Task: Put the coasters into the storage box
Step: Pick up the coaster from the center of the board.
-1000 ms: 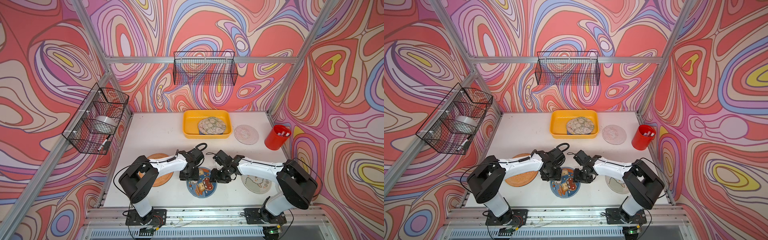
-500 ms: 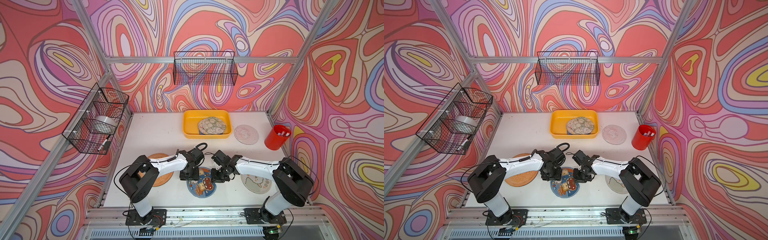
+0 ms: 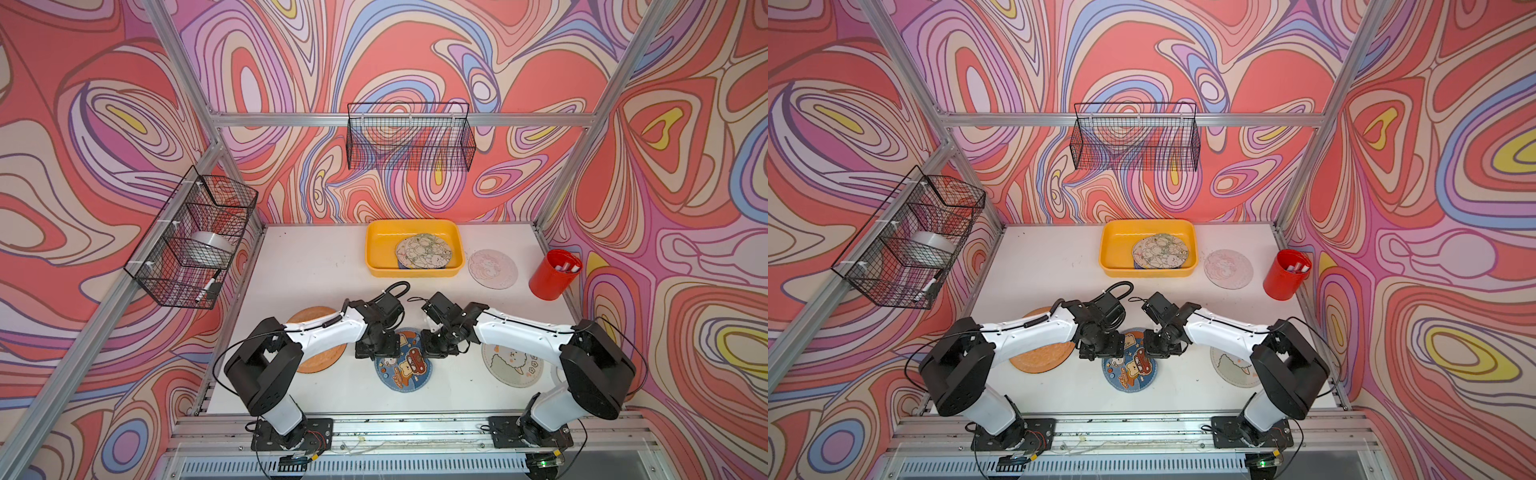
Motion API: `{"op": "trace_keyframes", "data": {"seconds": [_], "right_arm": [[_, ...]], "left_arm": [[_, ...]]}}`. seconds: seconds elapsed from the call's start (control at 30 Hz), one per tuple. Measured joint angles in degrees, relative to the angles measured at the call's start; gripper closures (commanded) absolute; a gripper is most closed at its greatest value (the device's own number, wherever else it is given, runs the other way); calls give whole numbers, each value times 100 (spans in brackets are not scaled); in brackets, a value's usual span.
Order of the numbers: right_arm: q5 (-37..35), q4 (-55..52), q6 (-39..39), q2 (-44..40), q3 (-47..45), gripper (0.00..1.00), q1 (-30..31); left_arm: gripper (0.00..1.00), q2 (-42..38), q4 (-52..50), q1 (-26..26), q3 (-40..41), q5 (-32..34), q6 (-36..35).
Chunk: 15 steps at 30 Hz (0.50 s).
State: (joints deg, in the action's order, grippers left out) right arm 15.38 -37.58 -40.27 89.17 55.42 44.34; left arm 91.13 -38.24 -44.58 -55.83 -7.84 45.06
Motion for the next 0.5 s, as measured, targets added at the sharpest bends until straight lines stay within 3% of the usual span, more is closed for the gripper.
{"op": "trace_keyframes", "data": {"seconds": [0.3, 0.5], "right_arm": [[-422, -566, 328, 22, 1298, 100, -44], [-538, -734, 708, 426, 2444, 100, -409]], "left_arm": [[4, -776, 208, 422, 278, 44, 13], [2, -1014, 212, 669, 424, 42, -28]]}}
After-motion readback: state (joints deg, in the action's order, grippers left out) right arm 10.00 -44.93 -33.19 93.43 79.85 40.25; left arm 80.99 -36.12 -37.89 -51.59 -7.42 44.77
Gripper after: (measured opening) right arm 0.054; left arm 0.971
